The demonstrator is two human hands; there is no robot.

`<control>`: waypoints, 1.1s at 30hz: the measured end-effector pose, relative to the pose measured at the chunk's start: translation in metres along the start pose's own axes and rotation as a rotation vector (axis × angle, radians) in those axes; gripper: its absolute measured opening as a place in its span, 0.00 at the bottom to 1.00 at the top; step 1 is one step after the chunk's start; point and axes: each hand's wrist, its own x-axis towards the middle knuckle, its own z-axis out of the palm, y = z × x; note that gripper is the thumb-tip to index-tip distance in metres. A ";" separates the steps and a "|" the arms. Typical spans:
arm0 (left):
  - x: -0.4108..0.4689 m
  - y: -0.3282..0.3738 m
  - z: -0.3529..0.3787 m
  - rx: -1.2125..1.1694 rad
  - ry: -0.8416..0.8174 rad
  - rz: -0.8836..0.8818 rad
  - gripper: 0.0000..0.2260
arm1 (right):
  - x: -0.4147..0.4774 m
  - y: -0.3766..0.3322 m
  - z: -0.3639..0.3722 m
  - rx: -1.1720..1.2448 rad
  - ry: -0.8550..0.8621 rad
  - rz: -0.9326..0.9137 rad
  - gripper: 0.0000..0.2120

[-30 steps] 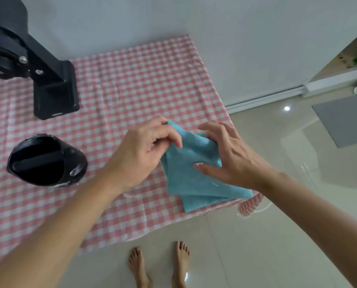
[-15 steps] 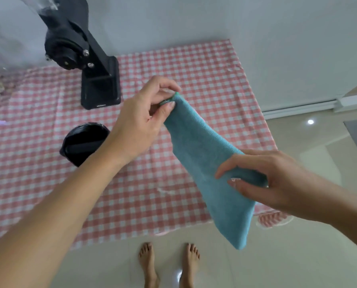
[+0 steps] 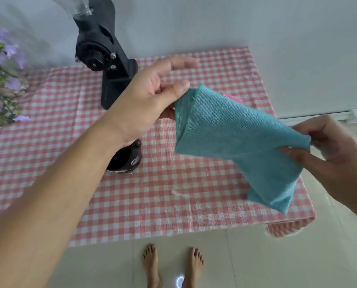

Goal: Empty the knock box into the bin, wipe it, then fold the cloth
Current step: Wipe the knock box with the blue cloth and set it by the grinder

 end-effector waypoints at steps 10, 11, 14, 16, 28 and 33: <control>0.028 -0.004 -0.003 0.216 0.406 -0.089 0.08 | -0.036 0.008 -0.005 -0.463 -0.011 -0.310 0.14; 0.029 -0.003 -0.005 0.207 0.467 -0.091 0.08 | -0.042 0.019 -0.005 -0.540 -0.057 -0.325 0.16; 0.031 0.008 -0.007 0.172 0.529 -0.088 0.07 | -0.060 0.046 -0.005 -0.692 -0.260 -0.222 0.24; 0.028 0.017 0.005 0.171 0.441 -0.080 0.07 | -0.062 0.050 -0.003 -0.624 -0.293 -0.105 0.28; 0.040 0.023 0.106 -0.060 0.014 -0.216 0.13 | 0.008 -0.012 0.129 0.454 -0.351 0.613 0.12; 0.002 -0.008 0.050 0.328 0.173 -0.092 0.15 | -0.042 -0.005 0.150 0.735 -0.363 0.880 0.14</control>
